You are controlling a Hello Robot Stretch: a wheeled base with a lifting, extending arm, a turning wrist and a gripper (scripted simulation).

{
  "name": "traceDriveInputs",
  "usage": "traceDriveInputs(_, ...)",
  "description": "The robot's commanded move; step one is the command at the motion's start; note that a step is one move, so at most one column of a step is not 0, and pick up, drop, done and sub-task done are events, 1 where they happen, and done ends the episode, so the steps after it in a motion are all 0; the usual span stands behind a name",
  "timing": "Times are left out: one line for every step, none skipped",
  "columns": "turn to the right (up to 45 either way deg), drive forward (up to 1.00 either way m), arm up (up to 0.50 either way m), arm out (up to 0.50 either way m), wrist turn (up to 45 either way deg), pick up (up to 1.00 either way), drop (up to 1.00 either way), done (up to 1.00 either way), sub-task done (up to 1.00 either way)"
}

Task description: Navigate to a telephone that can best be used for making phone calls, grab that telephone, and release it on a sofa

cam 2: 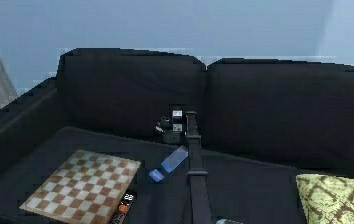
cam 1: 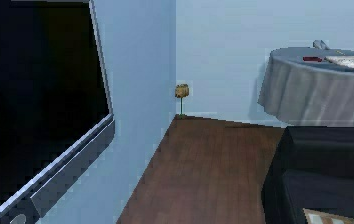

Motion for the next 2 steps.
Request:
traceDriveInputs(0.0, 0.00, 0.10, 0.00, 0.0, 0.00, 0.00, 0.00, 0.00)
traceDriveInputs(0.0, 0.00, 0.00, -0.08, 0.0, 0.00, 0.00, 0.00, 0.00)
